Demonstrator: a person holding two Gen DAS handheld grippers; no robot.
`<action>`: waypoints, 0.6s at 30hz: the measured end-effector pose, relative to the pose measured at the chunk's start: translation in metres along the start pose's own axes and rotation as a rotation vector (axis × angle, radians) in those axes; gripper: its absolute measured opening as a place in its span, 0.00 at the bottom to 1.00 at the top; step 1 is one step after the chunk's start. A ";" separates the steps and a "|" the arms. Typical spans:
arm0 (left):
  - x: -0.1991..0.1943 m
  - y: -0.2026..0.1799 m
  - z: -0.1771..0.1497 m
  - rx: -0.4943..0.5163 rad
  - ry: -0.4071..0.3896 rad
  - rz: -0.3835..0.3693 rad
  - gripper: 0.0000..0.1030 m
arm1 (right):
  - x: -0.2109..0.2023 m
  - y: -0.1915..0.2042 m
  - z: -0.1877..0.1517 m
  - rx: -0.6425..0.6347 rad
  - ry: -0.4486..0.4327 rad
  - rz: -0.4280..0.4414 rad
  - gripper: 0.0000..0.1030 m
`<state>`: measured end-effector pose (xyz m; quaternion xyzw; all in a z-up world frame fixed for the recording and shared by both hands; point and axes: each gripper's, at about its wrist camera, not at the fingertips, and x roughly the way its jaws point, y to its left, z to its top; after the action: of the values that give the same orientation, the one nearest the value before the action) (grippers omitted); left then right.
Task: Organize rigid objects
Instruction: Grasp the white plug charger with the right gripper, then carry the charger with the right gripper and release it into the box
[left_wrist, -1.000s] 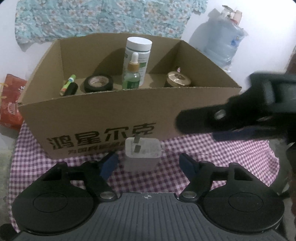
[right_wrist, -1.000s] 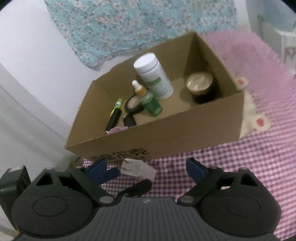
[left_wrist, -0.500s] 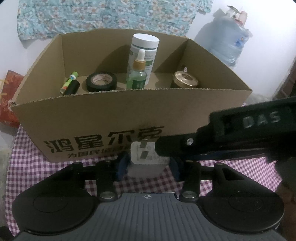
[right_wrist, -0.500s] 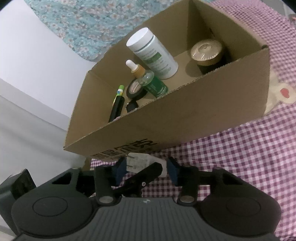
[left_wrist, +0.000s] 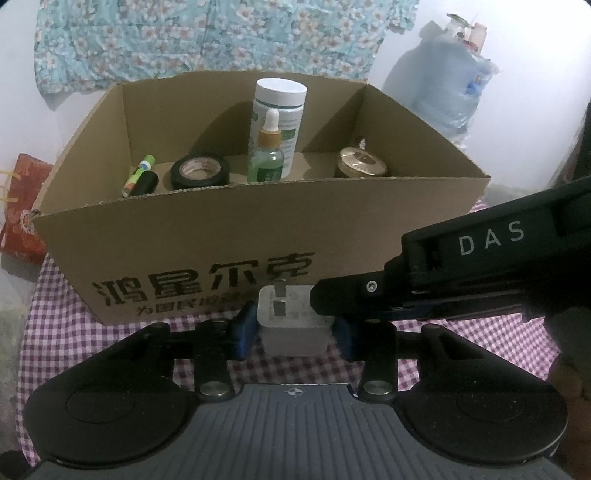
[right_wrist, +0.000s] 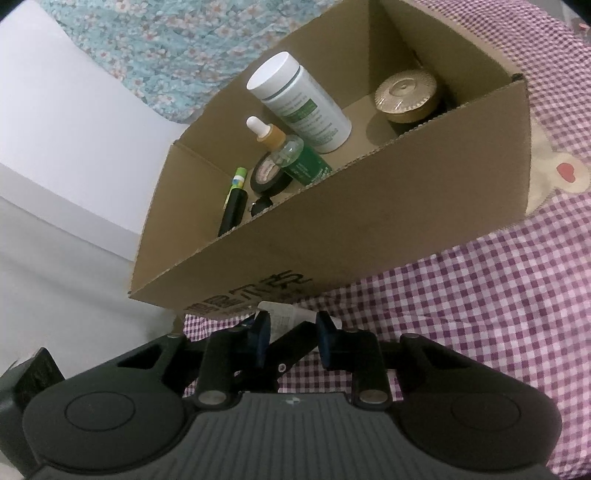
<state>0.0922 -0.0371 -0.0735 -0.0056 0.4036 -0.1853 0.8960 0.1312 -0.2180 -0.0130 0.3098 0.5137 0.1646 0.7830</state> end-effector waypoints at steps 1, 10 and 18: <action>-0.001 -0.001 -0.001 0.000 -0.001 -0.001 0.41 | -0.001 0.000 0.000 -0.001 0.000 -0.001 0.28; -0.020 -0.014 -0.007 0.020 -0.017 -0.005 0.41 | -0.019 -0.001 -0.012 0.017 -0.003 0.014 0.28; -0.067 -0.027 0.021 0.076 -0.116 0.021 0.41 | -0.059 0.026 -0.009 -0.037 -0.075 0.073 0.28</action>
<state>0.0579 -0.0431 -0.0072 0.0218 0.3437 -0.1905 0.9193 0.0998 -0.2288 0.0428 0.3197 0.4691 0.1907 0.8008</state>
